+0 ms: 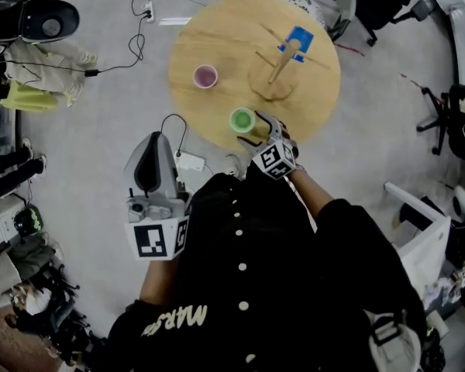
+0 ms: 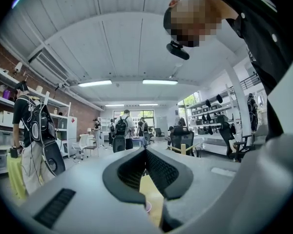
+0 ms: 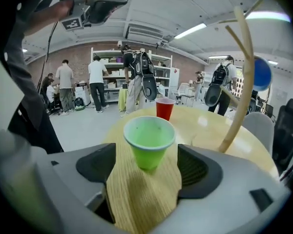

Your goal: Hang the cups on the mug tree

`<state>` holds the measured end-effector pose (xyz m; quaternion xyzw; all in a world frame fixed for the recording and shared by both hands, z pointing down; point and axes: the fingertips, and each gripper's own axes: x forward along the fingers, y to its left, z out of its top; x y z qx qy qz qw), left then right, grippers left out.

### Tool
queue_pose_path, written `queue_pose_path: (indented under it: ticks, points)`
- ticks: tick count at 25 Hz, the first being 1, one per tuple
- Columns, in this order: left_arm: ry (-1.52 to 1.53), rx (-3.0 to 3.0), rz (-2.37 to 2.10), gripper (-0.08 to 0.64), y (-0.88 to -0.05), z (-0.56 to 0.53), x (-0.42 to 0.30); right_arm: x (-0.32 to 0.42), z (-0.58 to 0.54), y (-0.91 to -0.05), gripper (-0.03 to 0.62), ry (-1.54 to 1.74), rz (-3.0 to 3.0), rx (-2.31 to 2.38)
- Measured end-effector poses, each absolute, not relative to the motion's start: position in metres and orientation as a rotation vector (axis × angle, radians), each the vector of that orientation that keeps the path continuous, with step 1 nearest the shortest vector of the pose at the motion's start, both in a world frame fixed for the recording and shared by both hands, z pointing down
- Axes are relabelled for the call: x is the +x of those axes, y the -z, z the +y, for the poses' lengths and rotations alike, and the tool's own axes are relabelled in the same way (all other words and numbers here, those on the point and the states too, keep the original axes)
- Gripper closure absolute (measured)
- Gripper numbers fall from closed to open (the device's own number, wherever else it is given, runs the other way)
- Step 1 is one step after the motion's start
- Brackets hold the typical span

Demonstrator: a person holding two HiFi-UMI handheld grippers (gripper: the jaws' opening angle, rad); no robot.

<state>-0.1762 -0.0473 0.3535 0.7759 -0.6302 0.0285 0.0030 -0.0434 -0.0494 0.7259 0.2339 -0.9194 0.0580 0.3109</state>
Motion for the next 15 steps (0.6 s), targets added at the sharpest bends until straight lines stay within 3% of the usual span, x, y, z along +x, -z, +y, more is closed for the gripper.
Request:
queue_pose_path:
  ticks: [4,6,15]
  points:
    - [-0.115,2.408,-1.976,0.565,-0.365,-0.043,-0.184,-0.068,-0.060,-0.740,0.211,-0.199,-2.419,0.636]
    - [-0.120,2.400,-1.981,0.565,-0.367,-0.041,-0.187,-0.073,-0.071,-0.736,0.291,-0.232,-2.436,0.710]
    - [-0.037,2.459,-1.961,0.565,-0.347,-0.045,-0.179,-0.045,-0.087,-0.697,0.298,-0.263,-2.431,0.819]
